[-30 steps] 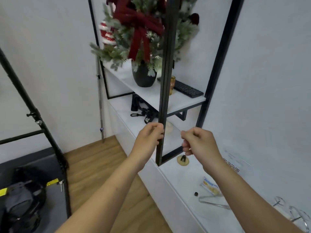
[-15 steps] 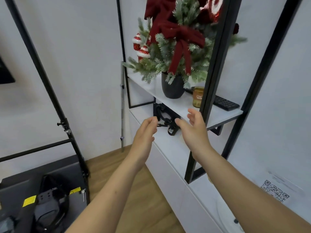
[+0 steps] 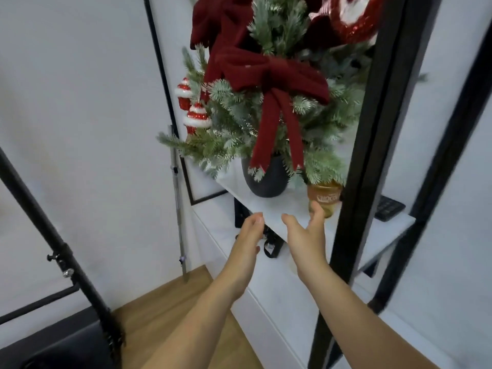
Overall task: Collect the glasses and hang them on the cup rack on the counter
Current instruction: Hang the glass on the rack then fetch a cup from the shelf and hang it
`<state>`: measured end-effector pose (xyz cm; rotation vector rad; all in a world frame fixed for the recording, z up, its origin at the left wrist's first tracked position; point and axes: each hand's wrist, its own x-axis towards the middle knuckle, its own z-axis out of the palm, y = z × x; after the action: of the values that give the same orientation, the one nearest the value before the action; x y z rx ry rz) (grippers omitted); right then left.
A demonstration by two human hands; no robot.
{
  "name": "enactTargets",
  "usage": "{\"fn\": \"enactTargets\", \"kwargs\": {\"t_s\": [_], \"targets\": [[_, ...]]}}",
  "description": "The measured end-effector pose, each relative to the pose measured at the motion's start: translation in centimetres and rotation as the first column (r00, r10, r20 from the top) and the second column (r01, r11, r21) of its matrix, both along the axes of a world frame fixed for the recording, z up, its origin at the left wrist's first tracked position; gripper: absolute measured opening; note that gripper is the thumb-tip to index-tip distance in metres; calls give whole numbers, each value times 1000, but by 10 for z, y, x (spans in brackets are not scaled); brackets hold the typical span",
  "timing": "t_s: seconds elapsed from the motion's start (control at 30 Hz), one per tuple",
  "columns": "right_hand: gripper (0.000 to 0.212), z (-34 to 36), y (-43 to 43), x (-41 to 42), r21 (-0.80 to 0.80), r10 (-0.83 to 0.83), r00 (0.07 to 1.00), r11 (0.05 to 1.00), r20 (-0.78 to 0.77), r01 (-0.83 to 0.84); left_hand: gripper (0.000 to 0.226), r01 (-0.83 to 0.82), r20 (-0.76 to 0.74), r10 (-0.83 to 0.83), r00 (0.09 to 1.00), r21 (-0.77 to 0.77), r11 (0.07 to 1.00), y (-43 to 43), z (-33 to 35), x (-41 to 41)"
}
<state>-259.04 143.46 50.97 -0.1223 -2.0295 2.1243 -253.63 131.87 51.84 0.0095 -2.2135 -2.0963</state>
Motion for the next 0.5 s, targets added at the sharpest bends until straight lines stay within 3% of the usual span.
{"fn": "enactTargets", "kwargs": {"t_s": [0.27, 0.5], "targets": [[71, -16, -10, -69, -89, -234, 971, 967, 39, 237, 26, 14, 101, -28, 995, 131, 991, 6, -11, -107], [84, -15, -4, -107, -78, -418, 907, 904, 45, 420, 42, 164, 161, -196, 967, 195, 967, 26, -22, -181]]}}
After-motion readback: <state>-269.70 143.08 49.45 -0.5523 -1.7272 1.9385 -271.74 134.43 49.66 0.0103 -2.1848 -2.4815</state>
